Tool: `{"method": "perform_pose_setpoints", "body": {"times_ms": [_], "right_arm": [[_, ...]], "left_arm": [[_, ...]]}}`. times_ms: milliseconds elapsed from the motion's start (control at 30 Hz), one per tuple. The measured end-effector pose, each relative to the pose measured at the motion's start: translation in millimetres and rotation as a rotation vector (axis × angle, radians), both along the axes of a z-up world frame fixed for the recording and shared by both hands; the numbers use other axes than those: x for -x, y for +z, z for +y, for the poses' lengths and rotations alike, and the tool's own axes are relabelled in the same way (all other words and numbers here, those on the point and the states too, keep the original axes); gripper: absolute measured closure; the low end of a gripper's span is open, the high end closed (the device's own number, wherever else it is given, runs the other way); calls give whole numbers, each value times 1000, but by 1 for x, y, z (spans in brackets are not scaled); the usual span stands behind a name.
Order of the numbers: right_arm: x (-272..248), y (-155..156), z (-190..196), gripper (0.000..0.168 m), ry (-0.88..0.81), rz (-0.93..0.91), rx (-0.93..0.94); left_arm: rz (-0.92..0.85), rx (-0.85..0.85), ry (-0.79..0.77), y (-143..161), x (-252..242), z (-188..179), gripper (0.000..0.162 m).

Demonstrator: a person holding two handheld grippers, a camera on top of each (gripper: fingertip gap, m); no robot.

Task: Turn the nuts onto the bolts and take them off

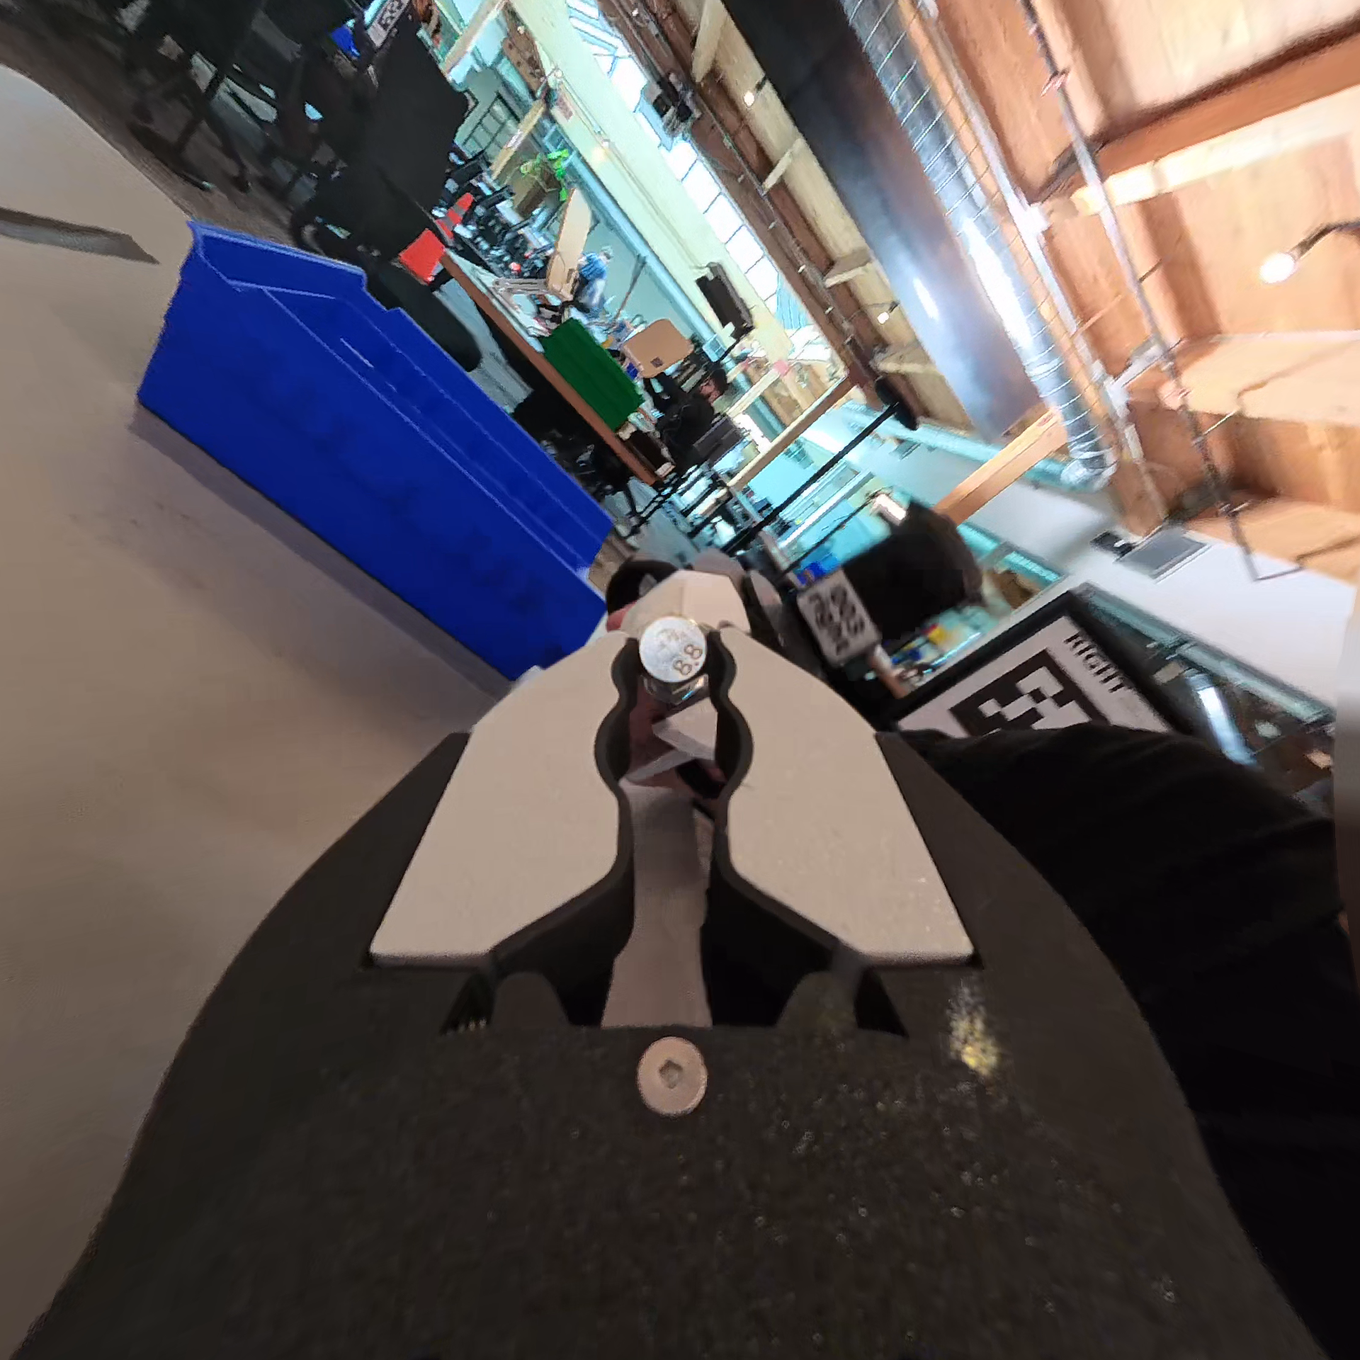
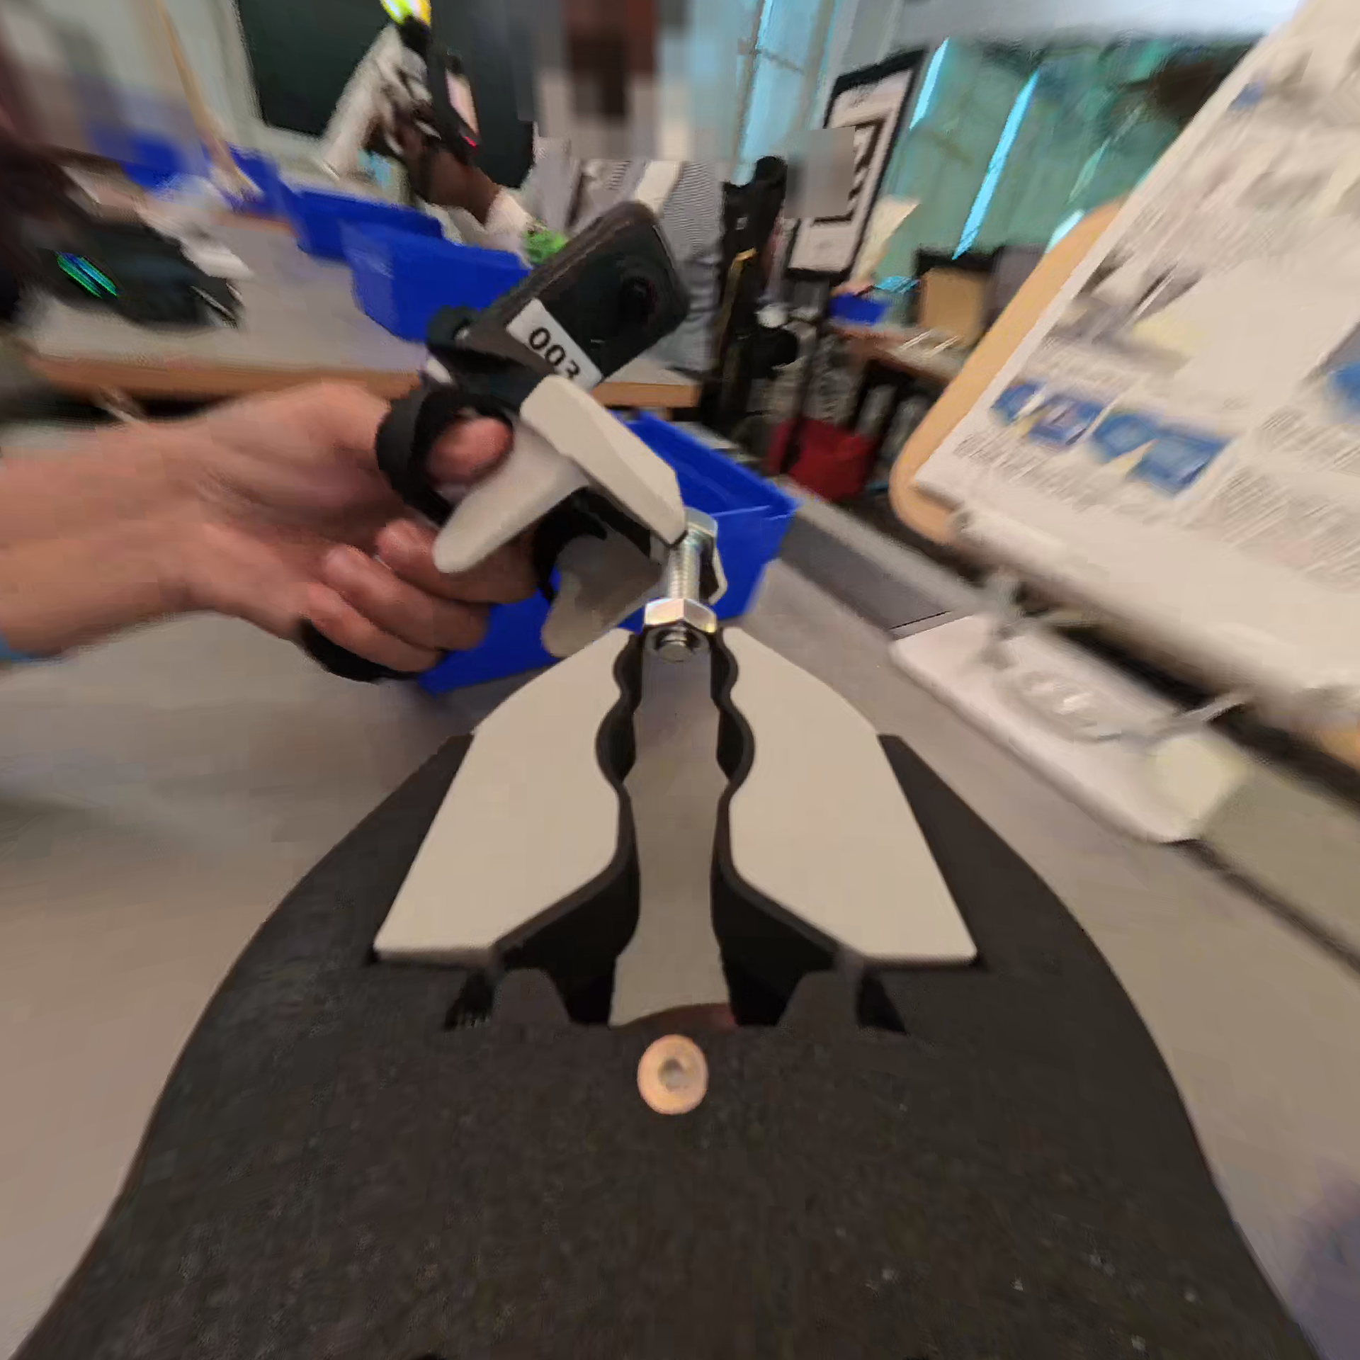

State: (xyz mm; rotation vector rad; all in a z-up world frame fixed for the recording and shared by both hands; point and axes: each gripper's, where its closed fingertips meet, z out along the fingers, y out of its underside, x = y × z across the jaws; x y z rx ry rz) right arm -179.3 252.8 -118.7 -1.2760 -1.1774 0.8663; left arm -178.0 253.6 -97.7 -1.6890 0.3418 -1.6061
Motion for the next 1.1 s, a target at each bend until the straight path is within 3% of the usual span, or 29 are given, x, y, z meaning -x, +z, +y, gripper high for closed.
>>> {"method": "perform_pose_setpoints", "body": {"times_ms": [167, 267, 300, 333, 467, 533, 700, 767, 867, 967, 1100], "right_arm": [[5, 6, -14, 151, 361, 211, 852], [0, 24, -14, 151, 672, 446, 1577], [0, 23, -10, 151, 720, 503, 1736], [0, 21, -10, 151, 725, 533, 1761], [2, 24, -9, 144, 697, 516, 1586], [5, 15, -12, 124, 588, 404, 1343], [12, -17, 0, 107, 198, 62, 530], [7, -16, 9, 110, 50, -9, 203], [3, -7, 8, 113, -45, -51, -105], [1, 2, 2, 121, -78, -42, -227], [-1, 6, -1, 151, -100, -65, -335]], "left_arm": [[56, -61, 13, 3, 4, -2, 145], [34, -88, -6, 7, 3, -6, 145], [66, -96, 16, 4, 3, -4, 145], [91, -97, 25, 1, 3, -2, 145], [24, -71, 26, 5, 7, 0, 145], [6, -58, 19, 7, 8, -1, 145], [-2, -53, 12, 8, 7, -2, 145], [6, -43, 4, 5, 6, -2, 145], [7, -32, -1, 3, 4, -2, 145], [12, -23, -9, 1, 3, -2, 145], [15, -17, -21, -1, 0, -3, 145]]}}
